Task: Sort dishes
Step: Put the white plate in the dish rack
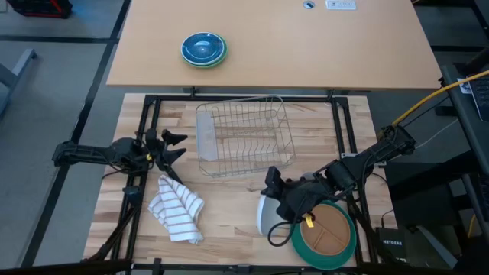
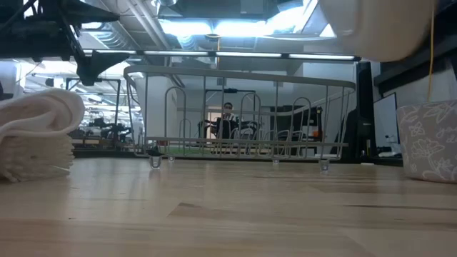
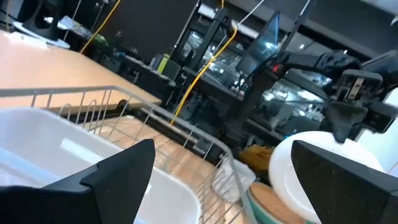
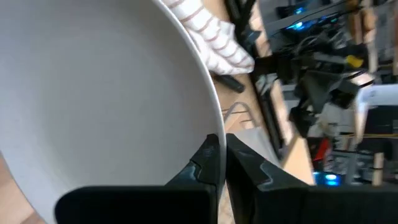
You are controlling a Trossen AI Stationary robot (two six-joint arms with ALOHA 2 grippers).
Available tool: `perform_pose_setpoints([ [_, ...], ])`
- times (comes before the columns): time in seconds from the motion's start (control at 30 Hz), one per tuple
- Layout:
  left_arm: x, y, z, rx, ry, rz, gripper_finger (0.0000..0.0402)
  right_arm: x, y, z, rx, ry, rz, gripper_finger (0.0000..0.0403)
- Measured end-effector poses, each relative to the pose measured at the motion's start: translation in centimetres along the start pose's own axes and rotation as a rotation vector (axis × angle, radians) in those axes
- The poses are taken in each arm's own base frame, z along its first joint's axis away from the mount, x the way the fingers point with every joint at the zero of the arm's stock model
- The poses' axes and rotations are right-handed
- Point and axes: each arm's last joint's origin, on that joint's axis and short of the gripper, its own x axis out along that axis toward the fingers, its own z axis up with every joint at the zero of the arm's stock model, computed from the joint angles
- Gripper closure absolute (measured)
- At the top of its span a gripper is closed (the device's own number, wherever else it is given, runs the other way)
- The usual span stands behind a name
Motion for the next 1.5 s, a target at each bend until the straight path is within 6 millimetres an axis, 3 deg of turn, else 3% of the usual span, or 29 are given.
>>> perform_pose_setpoints([
  [0.23, 0.0, -1.3, 1.9, -0.023, -0.159, -0.201, 0.0034, 0.2, -1.5, -0.2, -0.071, 0.063, -0.160, 0.0387],
  [0.43, 1.2, -2.5, 2.1, 0.013, -0.103, -0.238, 0.0034, 1.2, -4.3, -2.0, -0.022, 0.081, -0.266, 0.0387],
  [0.73, 6.5, -7.4, 3.6, 0.281, 0.009, -0.288, 0.0079, 2.6, -8.7, -6.5, 0.104, 0.162, -0.409, 0.0387],
  [0.9, 9.6, -9.3, 3.9, 0.432, 0.013, -0.222, 0.0103, 2.7, -10.4, -8.3, 0.165, 0.182, -0.491, 0.0387],
  [1.07, 11.5, -9.8, 3.9, 0.520, 0.004, -0.063, 0.0106, 2.8, -10.9, -9.1, 0.181, 0.210, -0.511, 0.0387],
  [1.5, 14.0, -10.8, 3.3, 0.596, 0.023, -0.001, 0.0106, 2.6, -10.9, -9.3, 0.172, 0.315, -0.555, 0.0387],
])
